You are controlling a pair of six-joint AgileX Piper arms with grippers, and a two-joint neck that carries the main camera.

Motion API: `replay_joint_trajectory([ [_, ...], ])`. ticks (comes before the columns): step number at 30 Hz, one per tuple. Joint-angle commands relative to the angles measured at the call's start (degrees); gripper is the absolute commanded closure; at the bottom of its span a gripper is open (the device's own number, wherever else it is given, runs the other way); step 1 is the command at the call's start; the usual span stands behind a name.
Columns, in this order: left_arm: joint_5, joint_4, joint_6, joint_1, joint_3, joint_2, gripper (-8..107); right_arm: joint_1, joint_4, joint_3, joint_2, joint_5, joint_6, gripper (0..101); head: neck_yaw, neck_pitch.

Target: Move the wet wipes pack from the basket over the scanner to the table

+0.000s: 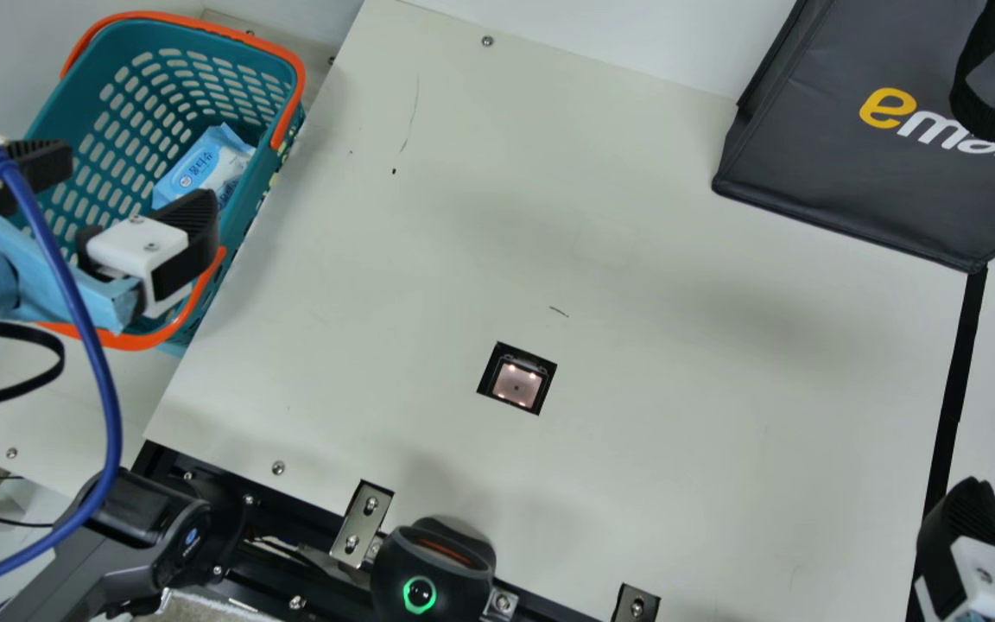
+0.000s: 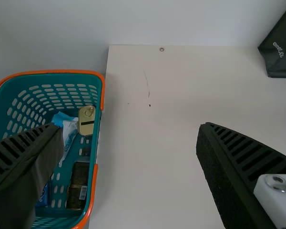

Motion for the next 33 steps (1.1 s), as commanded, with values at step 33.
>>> replay_joint_trajectory([
  [33, -8.83, -1.59, 6.05, 27.58, 1.19, 10.83, 9, 0.00, 0.00, 0.00, 0.00, 0.00, 0.00, 6, 0.23, -1.75],
])
